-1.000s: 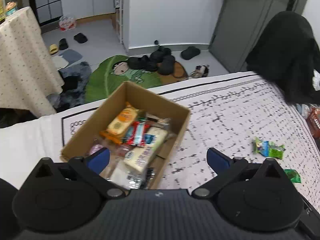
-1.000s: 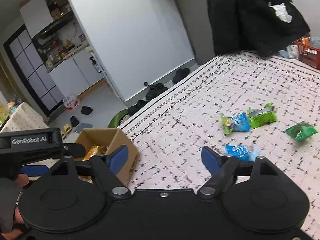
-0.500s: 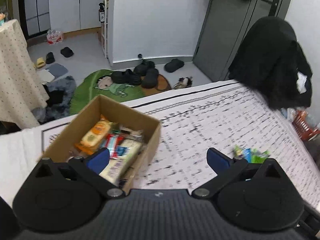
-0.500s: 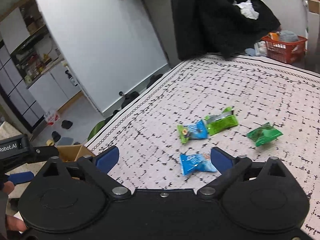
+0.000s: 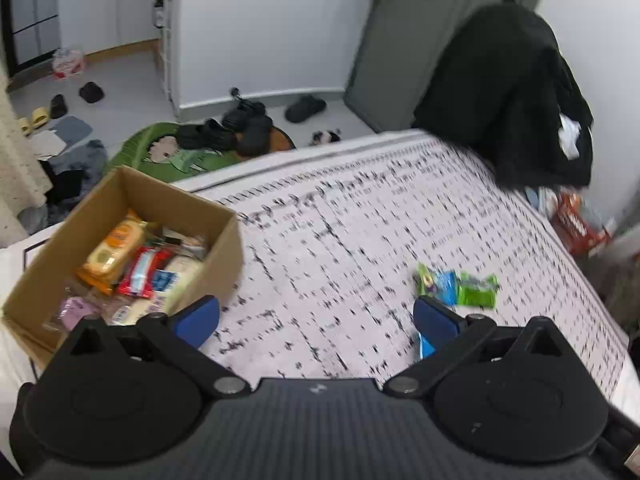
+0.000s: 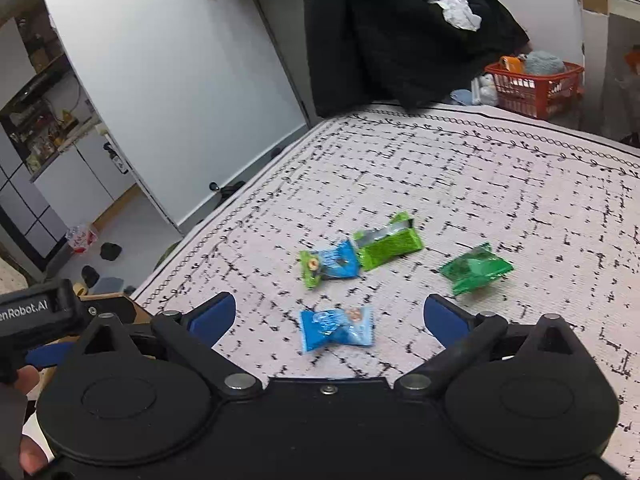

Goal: Organize snacks

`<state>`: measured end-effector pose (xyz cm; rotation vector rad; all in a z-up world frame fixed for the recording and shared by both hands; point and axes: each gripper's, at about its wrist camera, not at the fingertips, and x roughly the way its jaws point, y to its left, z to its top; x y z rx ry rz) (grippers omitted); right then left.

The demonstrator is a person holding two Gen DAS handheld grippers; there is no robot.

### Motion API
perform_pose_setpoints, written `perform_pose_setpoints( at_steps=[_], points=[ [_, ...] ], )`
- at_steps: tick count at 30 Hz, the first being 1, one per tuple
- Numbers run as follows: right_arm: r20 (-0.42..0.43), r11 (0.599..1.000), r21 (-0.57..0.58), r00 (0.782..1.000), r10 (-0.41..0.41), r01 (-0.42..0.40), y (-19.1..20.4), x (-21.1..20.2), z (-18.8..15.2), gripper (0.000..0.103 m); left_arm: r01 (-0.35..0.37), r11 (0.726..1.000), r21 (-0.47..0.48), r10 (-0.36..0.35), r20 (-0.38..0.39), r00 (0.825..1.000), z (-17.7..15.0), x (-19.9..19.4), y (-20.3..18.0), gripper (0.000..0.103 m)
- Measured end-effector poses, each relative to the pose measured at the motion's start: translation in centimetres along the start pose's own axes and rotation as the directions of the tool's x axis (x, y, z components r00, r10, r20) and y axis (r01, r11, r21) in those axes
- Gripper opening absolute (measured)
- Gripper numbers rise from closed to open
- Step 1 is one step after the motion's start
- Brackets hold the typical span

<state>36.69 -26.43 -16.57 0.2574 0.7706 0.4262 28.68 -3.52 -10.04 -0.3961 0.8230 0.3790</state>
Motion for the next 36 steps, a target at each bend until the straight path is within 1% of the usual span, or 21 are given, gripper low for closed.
perform_pose_setpoints(
  at_steps=[4, 8, 11, 13, 17, 24, 28, 30, 32, 36],
  points=[
    [-0.004, 1.000, 0.024, 1.000, -0.016, 0.016, -1.2, 0.2, 0.0, 0.101, -0.007, 0.998, 0.063, 0.006, 0.006, 1.000, -0.4, 0.7, -1.3, 0.103],
    [-0.017, 0.997, 0.062, 0.999, -0.041, 0.042, -2.6, 0.9, -0.1, 0.101, 0.012, 0.995, 0.096, -0.011, -0.009, 1.000, -0.7, 2.0, -2.4, 0.103],
    [-0.020, 0.994, 0.095, 0.998, -0.052, 0.054, -3.8, 1.3, 0.0, 0.101, 0.024, 0.995, 0.098, -0.022, -0.023, 0.999, -0.9, 3.1, -3.0, 0.103],
    [-0.017, 0.991, 0.120, 0.998, -0.062, 0.063, -4.6, 1.6, 0.1, 0.101, 0.019, 0.995, 0.100, -0.017, -0.026, 1.000, -1.0, 4.0, -3.4, 0.103],
    [-0.024, 0.983, 0.147, 0.994, -0.106, 0.108, -6.0, 2.3, 0.2, 0.100, 0.050, 0.994, 0.100, -0.045, -0.055, 0.998, -1.3, 5.8, -4.2, 0.103],
    [-0.041, 0.971, 0.188, 0.989, -0.140, 0.145, -7.8, 3.5, 0.3, 0.089, 0.107, 0.988, 0.111, -0.095, -0.103, 0.990, -2.4, 8.5, -6.0, 0.100],
    [-0.056, 0.966, 0.189, 0.984, -0.172, 0.180, -8.5, 4.6, 0.3, 0.088, 0.138, 0.985, 0.108, -0.124, -0.127, 0.984, -3.1, 9.9, -7.1, 0.100],
    [-0.054, 0.963, 0.186, 0.980, -0.189, 0.196, -8.9, 5.0, 0.5, 0.084, 0.161, 0.981, 0.106, -0.146, -0.138, 0.980, -3.4, 10.6, -7.7, 0.098],
    [-0.052, 0.960, 0.194, 0.980, -0.193, 0.200, -9.2, 5.4, 0.7, 0.083, 0.182, 0.978, 0.099, -0.165, -0.159, 0.973, -3.6, 11.4, -8.3, 0.093],
    [-0.054, 0.954, 0.221, 0.979, -0.195, 0.202, -9.9, 6.1, 1.0, 0.079, 0.196, 0.977, 0.077, -0.180, -0.183, 0.967, -3.9, 12.7, -9.2, 0.086]
  ],
)
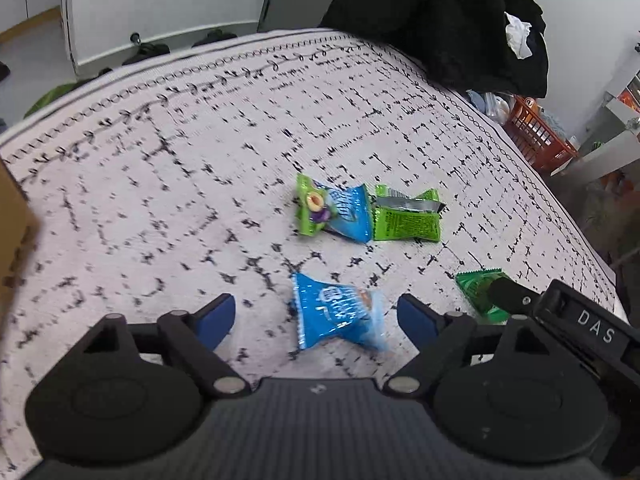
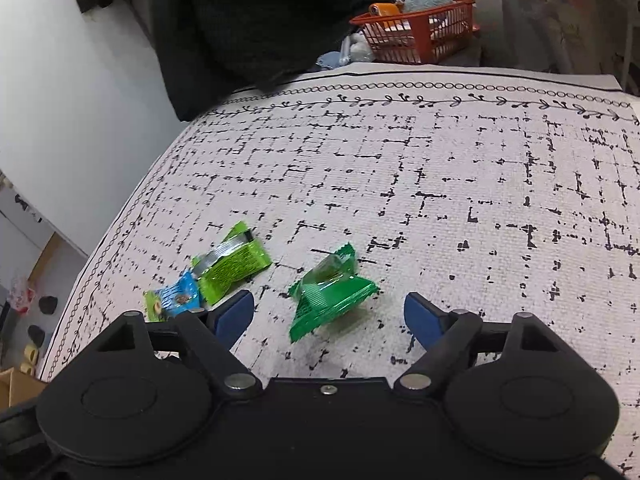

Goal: Organize snacks

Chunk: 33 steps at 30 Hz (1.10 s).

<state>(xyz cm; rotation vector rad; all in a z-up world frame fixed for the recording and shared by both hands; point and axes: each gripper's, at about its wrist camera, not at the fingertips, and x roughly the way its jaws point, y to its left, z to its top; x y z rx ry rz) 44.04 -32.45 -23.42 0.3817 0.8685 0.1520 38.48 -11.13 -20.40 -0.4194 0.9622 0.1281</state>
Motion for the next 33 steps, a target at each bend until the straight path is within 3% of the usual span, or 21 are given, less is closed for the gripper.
perform_pose_setpoints(
  at_steps=[4, 9, 11, 13, 19, 33],
  points=[
    [-0.010, 1.000, 0.007, 1.000, -0.001, 0.001, -0.1, 0.9, 0.1, 0.073, 0.010, 1.000, 0.001, -0.010, -0.031, 0.999, 0.0, 1.2, -0.7, 0.081],
    [-0.004, 1.000, -0.010, 1.000, -0.008, 0.008, 0.4, 1.4, 0.1, 0.066, -0.007, 1.000, 0.014, 0.008, -0.051, 0.999, -0.6, 2.2, -1.2, 0.066],
    [-0.002, 1.000, -0.020, 1.000, -0.012, 0.012, 0.5, 1.6, 0.1, 0.056, -0.021, 1.000, 0.013, 0.022, -0.039, 0.999, -0.5, 2.1, -1.1, 0.049],
    [-0.006, 0.999, -0.033, 1.000, -0.021, 0.021, 0.6, 1.8, 0.0, 0.039, -0.028, 1.000, 0.004, 0.028, -0.036, 0.999, -0.3, 2.1, -0.9, 0.042],
    [-0.004, 0.999, -0.014, 0.999, 0.036, -0.036, 1.0, 1.3, 0.2, 0.037, -0.041, 0.999, 0.021, 0.041, -0.013, 0.999, -0.3, 0.7, -0.6, 0.038],
    [0.044, 0.984, -0.122, 0.989, 0.140, -0.133, 6.9, -2.5, -0.2, 0.037, -0.074, 0.997, -0.026, 0.076, 0.110, 0.991, 1.7, -7.3, 3.8, 0.038]
  ],
)
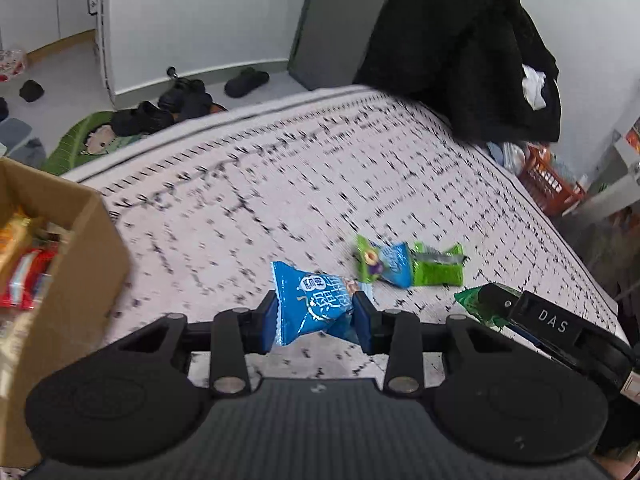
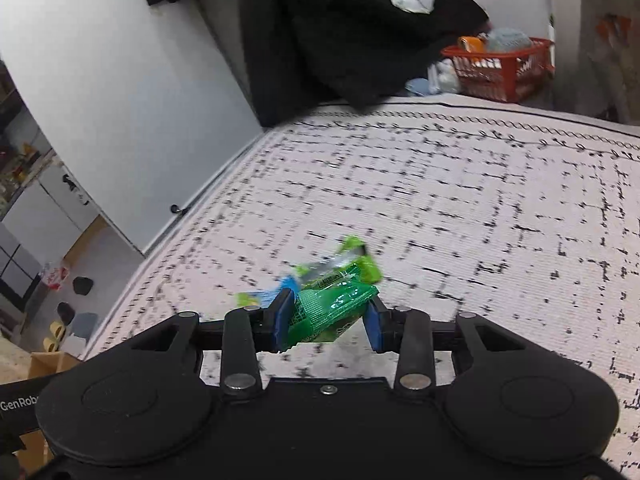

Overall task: Organize snacks
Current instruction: 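Grasp the blue candy with left tool while right tool grasps the green packet, then carry both snacks over the cardboard box and open both tools to drop them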

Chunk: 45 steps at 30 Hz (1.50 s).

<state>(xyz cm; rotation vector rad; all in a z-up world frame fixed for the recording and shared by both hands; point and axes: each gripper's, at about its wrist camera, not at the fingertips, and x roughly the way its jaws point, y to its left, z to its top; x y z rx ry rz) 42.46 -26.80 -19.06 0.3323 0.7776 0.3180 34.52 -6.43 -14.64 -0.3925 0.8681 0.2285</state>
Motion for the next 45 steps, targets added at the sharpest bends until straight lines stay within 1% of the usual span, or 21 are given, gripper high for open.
perform_pose_setpoints(
  at_steps=[4, 8, 16, 21, 26, 31, 35, 39, 45],
  points=[
    [0.011, 1.000, -0.011, 1.000, 0.020, -0.020, 1.8, -0.8, 0.0, 0.037, -0.017, 1.000, -0.019, 0.017, 0.020, 1.000, 0.6, -1.8, 1.6, 0.038],
    [0.017, 0.997, -0.017, 0.997, 0.072, -0.072, 4.3, -1.8, -0.5, 0.037, -0.036, 0.998, -0.046, 0.038, 0.038, 0.999, 1.0, -3.6, 3.4, 0.038],
    [-0.014, 0.982, -0.104, 0.988, 0.155, -0.156, 9.8, -2.5, -2.0, 0.037, -0.068, 0.994, -0.087, 0.074, 0.066, 0.995, 1.5, -6.4, 6.8, 0.038],
    [-0.027, 0.968, -0.150, 0.979, 0.200, -0.202, 12.7, -3.0, -3.1, 0.037, -0.103, 0.988, -0.119, 0.113, 0.082, 0.990, 1.8, -8.0, 8.6, 0.038],
    [-0.055, 0.955, -0.189, 0.974, 0.220, -0.227, 14.8, -3.3, -4.2, 0.037, -0.117, 0.981, -0.157, 0.132, 0.095, 0.987, 1.8, -9.3, 10.6, 0.038],
    [-0.056, 0.942, -0.222, 0.968, 0.245, -0.251, 16.6, -4.0, -5.0, 0.037, -0.133, 0.972, -0.195, 0.154, 0.095, 0.984, 1.7, -10.1, 12.4, 0.038],
    [-0.063, 0.928, -0.245, 0.960, 0.272, -0.279, 18.2, -4.4, -5.8, 0.037, -0.141, 0.966, -0.215, 0.165, 0.095, 0.982, 1.6, -10.7, 13.7, 0.038],
    [-0.088, 0.911, -0.272, 0.951, 0.296, -0.309, 19.7, -4.6, -6.7, 0.037, -0.152, 0.961, -0.231, 0.178, 0.099, 0.979, 1.7, -11.3, 14.9, 0.038],
    [-0.103, 0.892, -0.300, 0.941, 0.322, -0.338, 21.4, -4.9, -7.8, 0.037, -0.165, 0.949, -0.268, 0.194, 0.087, 0.977, 1.4, -11.6, 16.8, 0.038]
  ],
)
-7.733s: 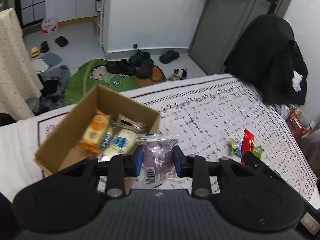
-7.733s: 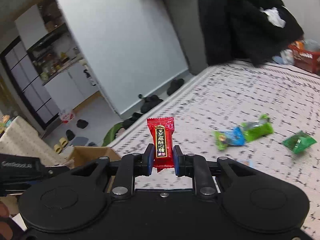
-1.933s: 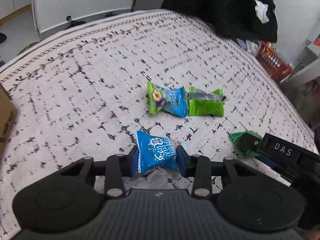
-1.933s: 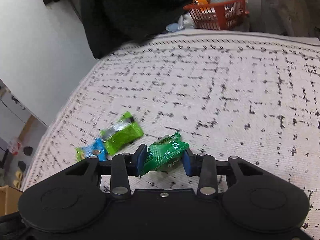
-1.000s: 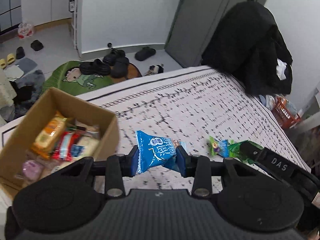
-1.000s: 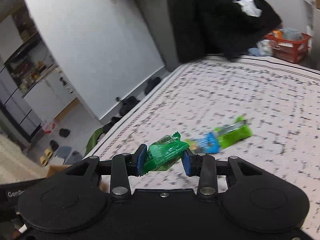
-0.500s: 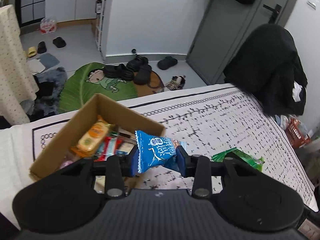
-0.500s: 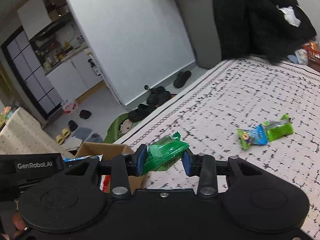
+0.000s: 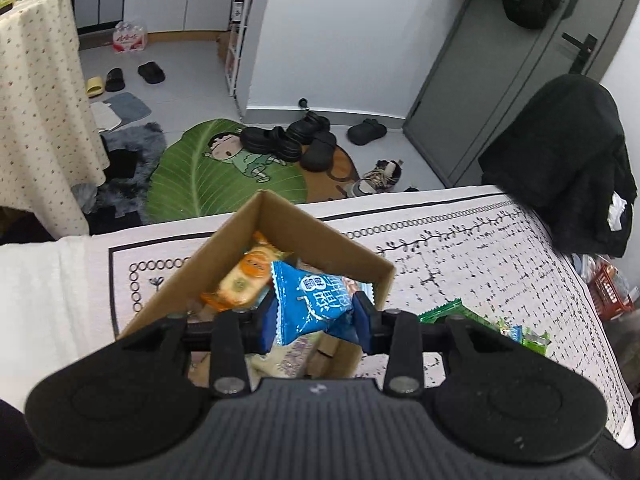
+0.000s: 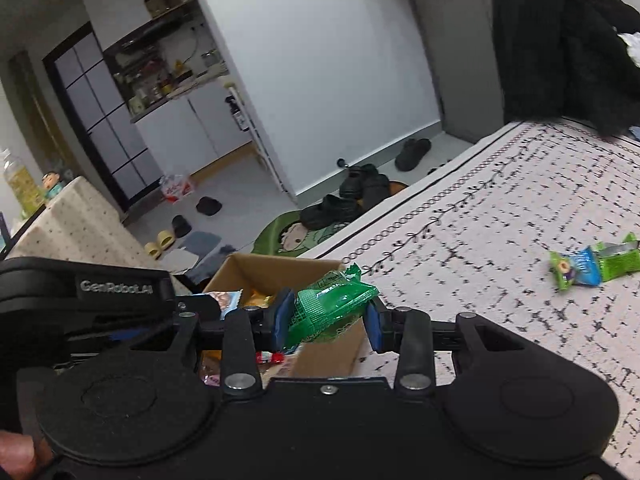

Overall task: Organize snacks
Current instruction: 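Carry both snacks over the cardboard box and open both tools to drop them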

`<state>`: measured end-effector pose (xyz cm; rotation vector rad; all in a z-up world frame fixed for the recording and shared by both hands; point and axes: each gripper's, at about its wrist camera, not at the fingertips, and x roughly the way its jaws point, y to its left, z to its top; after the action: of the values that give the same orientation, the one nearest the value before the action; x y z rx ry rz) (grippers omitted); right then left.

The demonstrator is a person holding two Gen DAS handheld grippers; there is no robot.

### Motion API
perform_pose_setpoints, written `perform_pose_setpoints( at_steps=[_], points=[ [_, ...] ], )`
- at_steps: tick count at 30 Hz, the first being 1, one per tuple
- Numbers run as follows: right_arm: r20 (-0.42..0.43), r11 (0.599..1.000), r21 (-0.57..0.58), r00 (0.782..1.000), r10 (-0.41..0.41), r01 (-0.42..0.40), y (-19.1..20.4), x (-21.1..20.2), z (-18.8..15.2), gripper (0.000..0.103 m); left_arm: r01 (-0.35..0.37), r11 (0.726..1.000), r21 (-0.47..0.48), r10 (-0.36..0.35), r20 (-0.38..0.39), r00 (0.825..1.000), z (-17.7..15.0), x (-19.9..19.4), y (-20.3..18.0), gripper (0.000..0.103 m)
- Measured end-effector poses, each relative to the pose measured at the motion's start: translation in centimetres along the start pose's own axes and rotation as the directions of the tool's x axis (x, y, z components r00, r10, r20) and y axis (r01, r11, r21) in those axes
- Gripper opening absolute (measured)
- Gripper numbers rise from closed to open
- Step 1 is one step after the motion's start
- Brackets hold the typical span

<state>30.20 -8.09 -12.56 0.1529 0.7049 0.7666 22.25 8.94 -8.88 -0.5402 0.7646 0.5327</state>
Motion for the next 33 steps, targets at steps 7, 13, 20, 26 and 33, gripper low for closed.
perform_pose_setpoints(
  at_steps=[7, 13, 20, 26, 33],
  points=[
    [-0.005, 1.000, -0.010, 1.000, 0.020, -0.020, 0.9, 0.5, -0.4, 0.037, -0.039, 0.997, -0.065, 0.037, -0.023, 0.999, 0.4, 0.7, 2.6, 0.038],
    [-0.015, 0.999, -0.015, 0.999, 0.039, -0.039, 1.6, 1.2, -0.8, 0.037, -0.066, 0.993, -0.094, 0.062, -0.047, 0.997, 0.7, 1.3, 4.0, 0.039],
    [-0.042, 0.996, -0.010, 0.995, 0.093, -0.094, 2.3, 1.6, -1.2, 0.037, -0.128, 0.983, -0.128, 0.121, -0.060, 0.991, 0.8, 1.6, 4.6, 0.043],
    [-0.056, 0.993, -0.008, 0.991, 0.120, -0.120, 2.7, 1.5, -1.3, 0.037, -0.154, 0.976, -0.153, 0.145, -0.064, 0.987, 1.2, 1.4, 5.0, 0.056],
    [-0.041, 0.990, -0.037, 0.990, 0.135, -0.136, 3.2, 0.7, -1.2, 0.064, -0.167, 0.977, -0.131, 0.163, -0.045, 0.986, 1.5, 0.4, 4.4, 0.068]
  ],
)
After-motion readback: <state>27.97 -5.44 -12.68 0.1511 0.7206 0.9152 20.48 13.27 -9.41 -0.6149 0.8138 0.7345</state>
